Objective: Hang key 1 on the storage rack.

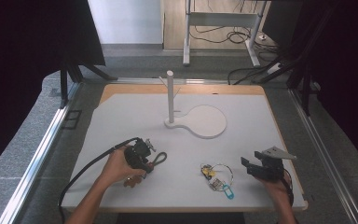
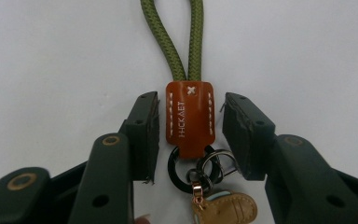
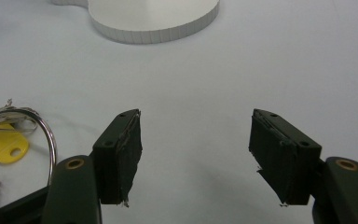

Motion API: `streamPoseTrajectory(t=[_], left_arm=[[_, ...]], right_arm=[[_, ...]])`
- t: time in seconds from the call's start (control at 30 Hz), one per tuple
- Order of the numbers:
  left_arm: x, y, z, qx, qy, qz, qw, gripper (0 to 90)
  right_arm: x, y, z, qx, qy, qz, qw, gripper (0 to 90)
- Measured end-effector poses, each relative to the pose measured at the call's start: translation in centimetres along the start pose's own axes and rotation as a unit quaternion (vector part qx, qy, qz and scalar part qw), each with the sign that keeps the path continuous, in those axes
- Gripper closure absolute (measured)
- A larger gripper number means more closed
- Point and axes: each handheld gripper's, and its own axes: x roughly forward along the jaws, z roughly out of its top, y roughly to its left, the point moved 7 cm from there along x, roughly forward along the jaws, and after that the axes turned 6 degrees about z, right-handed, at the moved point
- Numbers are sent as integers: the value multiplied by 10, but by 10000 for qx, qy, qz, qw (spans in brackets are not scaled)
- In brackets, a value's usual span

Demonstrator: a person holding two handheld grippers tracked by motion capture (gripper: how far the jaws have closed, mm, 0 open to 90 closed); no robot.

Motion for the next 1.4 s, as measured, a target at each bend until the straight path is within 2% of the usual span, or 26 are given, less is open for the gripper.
streamPoseTrajectory(t=[0.17, 0.23, 0.33, 0.4, 0.43, 0.53, 0.57, 0.6, 0.63, 0.67, 0.73, 0.77, 0.8, 0.83, 1.1, 1.17, 1.2, 1.23, 1.27, 1.4], left_arm=[[2, -2, 1, 60, 36, 96, 9999, 603], [2, -3, 1, 80, 2, 89, 9999, 649], [1, -3, 0, 160, 31, 119, 9998, 663], [1, -4, 1, 110, -36, 123, 9999, 667], [1, -4, 0, 222, -16, 157, 9996, 668], [0, -4, -1, 264, -53, 170, 9995, 670], [-4, -5, 1, 242, -204, 106, 9994, 670], [-4, -5, 1, 242, -204, 106, 9994, 670], [-11, -5, 3, 131, -442, 7, 9989, 670], [-11, -5, 3, 131, -442, 7, 9989, 670], [-19, -5, 6, 81, -682, -156, 9975, 671], [-19, -5, 6, 81, -682, -156, 9975, 671], [-23, -7, 8, 71, -821, -315, 9961, 671], [-24, -7, 9, 79, -899, -377, 9952, 671], [-39, 1, 11, -49, -1201, -510, 9914, 671], [-44, 4, 10, -86, -1304, -581, 9897, 670], [-44, 4, 10, -86, -1304, -581, 9897, 670], [-49, 6, 11, -113, -1375, -637, 9884, 670], [-49, 6, 11, -113, -1375, -637, 9884, 670], [-57, 9, 11, -183, -1532, -691, 9856, 670]], right_arm=[[1, 0, -1, 26, 85, -68, 9999, 347], [2, 4, -1, -113, 135, -107, 9998, 345], [3, 6, -1, -144, 158, -117, 9997, 344], [3, 4, -2, -107, 170, -135, 9997, 342], [3, 4, -2, -75, 167, -148, 9997, 341], [3, 2, -2, -30, 147, -168, 9997, 341], [2, 2, -2, -36, 125, -168, 9998, 342], [2, 2, -2, -36, 125, -168, 9998, 342], [1, 2, -2, -40, 115, -177, 9998, 342], [1, 2, -2, -40, 115, -177, 9998, 342], [0, 1, -2, -26, 100, -180, 9998, 342], [0, 1, -2, -17, 93, -178, 9998, 342], [0, 0, -1, 3, 78, -189, 9998, 342], [-1, 0, -1, 13, 83, -187, 9998, 342], [-2, 1, -3, 21, 92, -200, 9998, 342], [-3, 1, -2, 19, 75, -202, 9998, 342], [-3, 1, -2, 19, 75, -202, 9998, 342], [-3, 2, -2, 2, 67, -204, 9998, 343], [-3, 2, -2, 2, 67, -204, 9998, 343], [-4, 2, -2, -5, 70, -207, 9998, 343]])
